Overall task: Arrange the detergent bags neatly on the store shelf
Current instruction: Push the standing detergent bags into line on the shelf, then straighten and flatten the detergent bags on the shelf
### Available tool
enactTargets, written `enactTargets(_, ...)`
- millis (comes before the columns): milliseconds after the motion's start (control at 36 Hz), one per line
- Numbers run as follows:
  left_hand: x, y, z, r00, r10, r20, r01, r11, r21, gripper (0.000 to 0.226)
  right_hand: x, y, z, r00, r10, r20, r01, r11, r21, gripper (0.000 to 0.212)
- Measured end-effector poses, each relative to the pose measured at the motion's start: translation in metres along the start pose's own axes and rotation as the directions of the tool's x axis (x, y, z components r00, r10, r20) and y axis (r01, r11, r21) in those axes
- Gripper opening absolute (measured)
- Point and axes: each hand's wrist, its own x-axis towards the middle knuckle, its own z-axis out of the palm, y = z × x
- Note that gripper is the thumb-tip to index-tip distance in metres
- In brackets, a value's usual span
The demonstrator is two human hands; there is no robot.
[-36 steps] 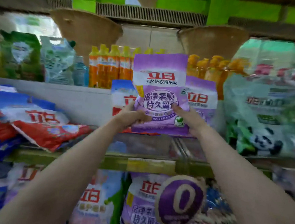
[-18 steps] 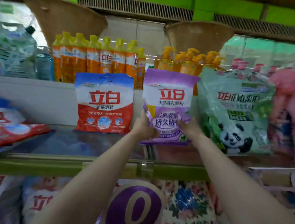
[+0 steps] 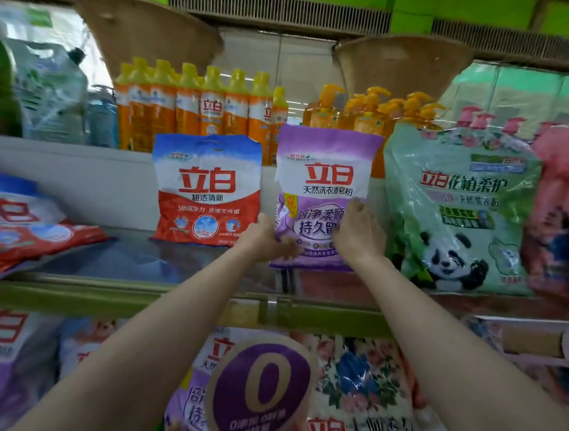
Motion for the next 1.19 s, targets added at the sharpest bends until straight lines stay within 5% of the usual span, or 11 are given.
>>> enactTargets(111,-0.014,-0.021,-0.028,0.991,0.029,-0.134,-0.005,0.985,0.175,0.090,-0.011,-0.036,-0.001,0.933,-0.347,0.091,0.345,0.938,0.037,0.029)
enactTargets(278,-0.047,-0.073,-0.096,0.948,-0.061,-0.312,0.171,0.926,0.337,0.072,-0.028,-0.098,0.001,0.848,-0.528,0.045,0.530,0.846,-0.059,0.034)
enactTargets(444,-0.091,-0.120,-0.156,0.848,-0.185,-0.496,0.419,0.808,0.415,0.058,-0.042,-0.176,0.012,0.724,-0.690,0.010,0.688,0.723,0.062,0.049)
enactTargets(806,-0.174,-0.205,-0.254,0.666,-0.365,-0.651,0.661,0.694,0.287,0.065,-0.069,-0.327,0.022,0.599,-0.801,0.013,0.784,0.589,0.195,0.057)
enactTargets(1083,-0.169,-0.245,-0.279,0.626,-0.441,-0.643,0.726,0.630,0.276,0.063,-0.072,-0.391,0.053,0.597,-0.790,0.139,0.749,0.611,0.256,0.060)
enactTargets(1194,-0.142,-0.251,-0.267,0.633,-0.408,-0.658,0.702,0.661,0.266,0.063,-0.066,-0.402,0.071,0.534,-0.808,0.250,0.711,0.589,0.384,0.052)
